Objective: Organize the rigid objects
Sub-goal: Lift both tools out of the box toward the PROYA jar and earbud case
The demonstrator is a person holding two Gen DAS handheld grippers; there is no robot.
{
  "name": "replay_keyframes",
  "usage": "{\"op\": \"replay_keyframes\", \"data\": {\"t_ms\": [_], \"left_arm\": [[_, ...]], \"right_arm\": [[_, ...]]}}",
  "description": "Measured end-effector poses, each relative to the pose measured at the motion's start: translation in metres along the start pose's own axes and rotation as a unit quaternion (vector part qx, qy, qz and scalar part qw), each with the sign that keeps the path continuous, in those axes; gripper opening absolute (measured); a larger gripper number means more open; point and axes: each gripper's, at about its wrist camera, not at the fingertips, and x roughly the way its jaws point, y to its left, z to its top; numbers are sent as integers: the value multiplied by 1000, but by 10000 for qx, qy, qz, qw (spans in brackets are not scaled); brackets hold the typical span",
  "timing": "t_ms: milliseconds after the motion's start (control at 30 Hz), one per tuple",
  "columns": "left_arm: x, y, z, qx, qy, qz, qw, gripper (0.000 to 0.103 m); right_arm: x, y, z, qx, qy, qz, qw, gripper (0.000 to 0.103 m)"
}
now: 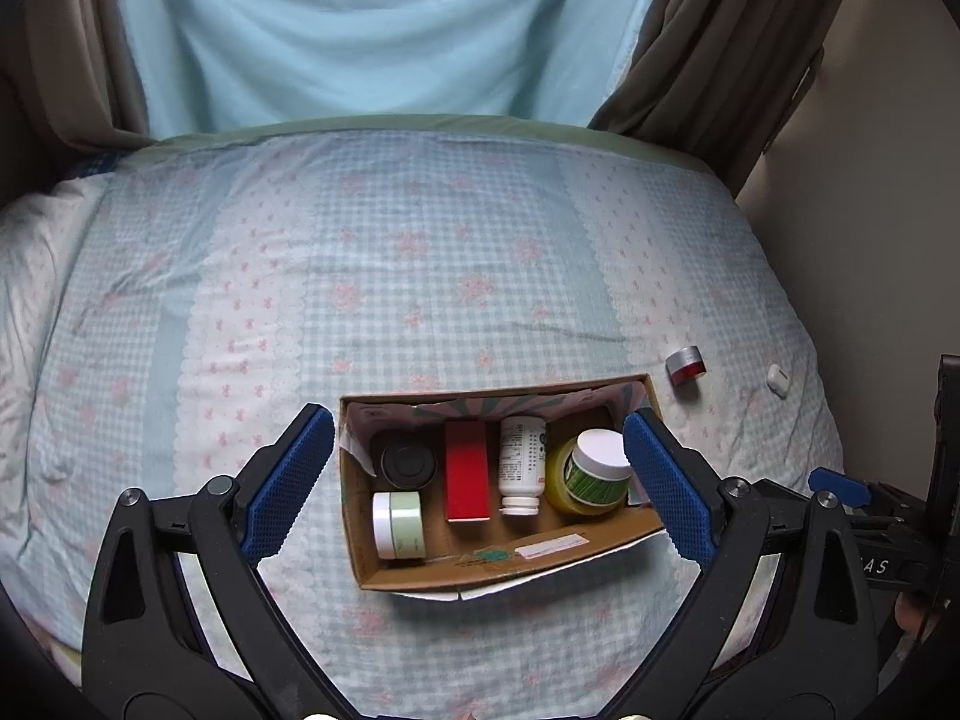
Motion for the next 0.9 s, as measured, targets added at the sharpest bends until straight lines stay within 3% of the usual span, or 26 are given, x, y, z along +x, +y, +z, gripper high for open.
{"op": "replay_keyframes", "data": {"t_ms": [300,500,733,900], "left_arm": [[-14,-66,-18,136,-105,31,9998,97],[3,-143,-22,283,-133,160,9994,97],[62,-233,-10,226,-15,241,9995,97],[126,-280,-7,-19,96,236,9997,97]], "right_arm": [[-61,-78,-3,-48,-722,-704,9949,103],[-78,-143,11,-132,-994,-978,9901,103],[-64,-222,43,-226,-1098,-1294,9852,103],[-32,-278,69,-40,-1120,-1236,9860,103]]}}
